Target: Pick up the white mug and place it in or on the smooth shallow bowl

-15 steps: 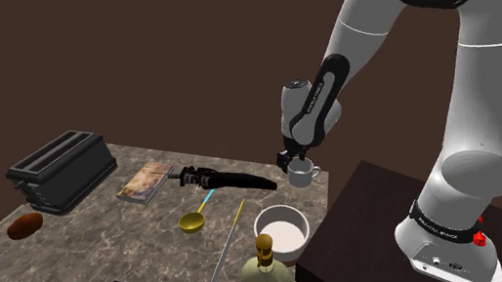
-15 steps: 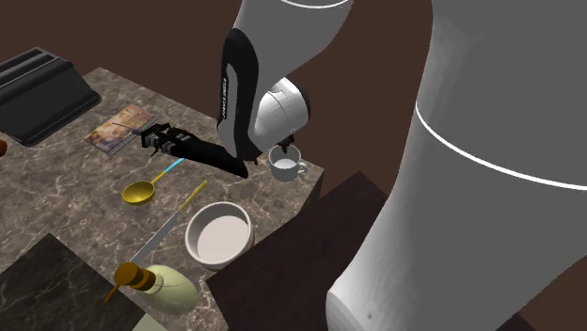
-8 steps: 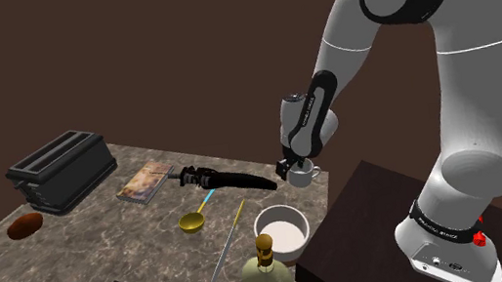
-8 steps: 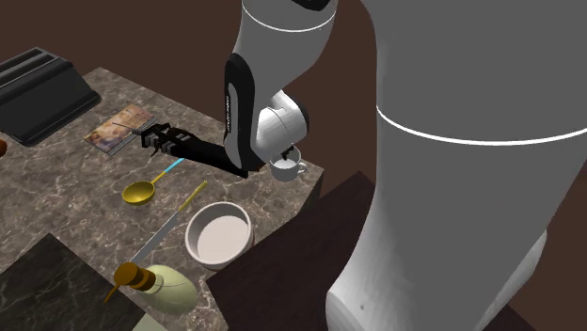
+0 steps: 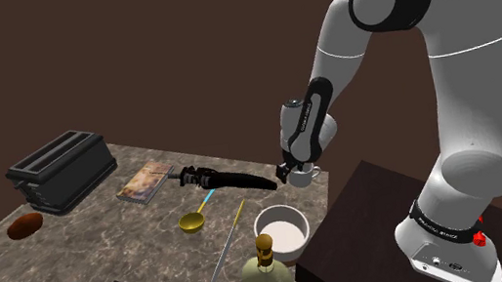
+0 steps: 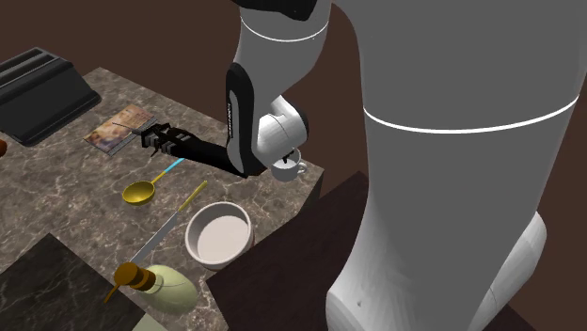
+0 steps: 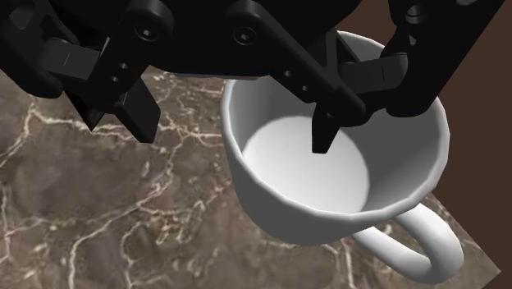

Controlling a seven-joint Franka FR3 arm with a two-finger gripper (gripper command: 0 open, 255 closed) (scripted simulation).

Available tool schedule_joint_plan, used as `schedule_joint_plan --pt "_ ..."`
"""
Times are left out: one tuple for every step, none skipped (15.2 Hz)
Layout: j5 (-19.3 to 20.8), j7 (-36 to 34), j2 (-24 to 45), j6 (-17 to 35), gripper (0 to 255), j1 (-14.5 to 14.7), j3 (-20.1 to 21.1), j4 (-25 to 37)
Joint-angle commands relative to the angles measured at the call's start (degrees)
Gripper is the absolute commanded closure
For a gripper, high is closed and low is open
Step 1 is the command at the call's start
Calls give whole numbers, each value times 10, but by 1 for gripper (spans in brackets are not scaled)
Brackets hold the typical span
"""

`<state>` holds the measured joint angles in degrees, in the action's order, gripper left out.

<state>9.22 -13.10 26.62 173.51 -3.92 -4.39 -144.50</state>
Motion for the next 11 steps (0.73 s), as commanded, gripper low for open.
schedule_joint_plan --pt "0 0 0 0 0 0 0 0" --pt "0 0 0 0 0 0 0 0" --pt "0 0 0 0 255 0 0 0" --pt "0 0 0 0 255 0 0 0" --pt "0 0 0 0 255 0 0 0" --pt "0 0 0 0 255 0 0 0" --pt "0 0 0 0 255 0 0 0" --pt "0 0 0 0 255 0 0 0" --pt "0 0 0 0 255 0 0 0" --pt "0 0 0 0 255 0 0 0" --pt "0 0 0 0 255 0 0 0"
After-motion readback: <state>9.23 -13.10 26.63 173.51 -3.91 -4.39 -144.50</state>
